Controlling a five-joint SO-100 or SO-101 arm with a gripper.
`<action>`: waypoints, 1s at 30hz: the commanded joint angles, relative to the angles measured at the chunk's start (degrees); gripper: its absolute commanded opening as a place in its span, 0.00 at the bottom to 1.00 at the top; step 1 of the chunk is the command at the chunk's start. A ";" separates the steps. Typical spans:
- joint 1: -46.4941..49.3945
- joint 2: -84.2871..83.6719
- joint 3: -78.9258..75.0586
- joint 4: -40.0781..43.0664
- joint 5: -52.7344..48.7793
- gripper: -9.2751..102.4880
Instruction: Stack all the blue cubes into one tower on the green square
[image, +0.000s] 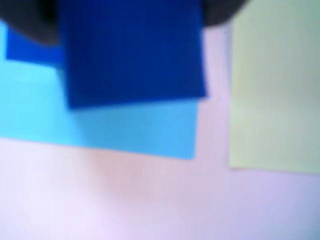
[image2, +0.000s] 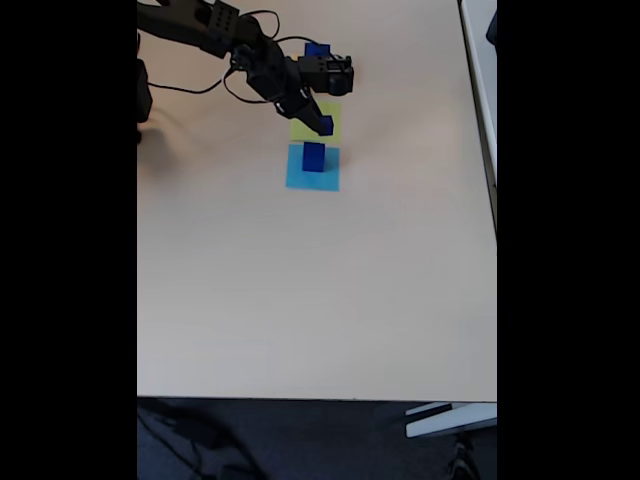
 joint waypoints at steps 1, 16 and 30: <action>0.88 3.78 -3.34 0.00 0.26 0.12; 2.55 4.39 1.85 -0.35 3.78 0.12; 3.52 4.48 1.93 -0.44 2.99 0.12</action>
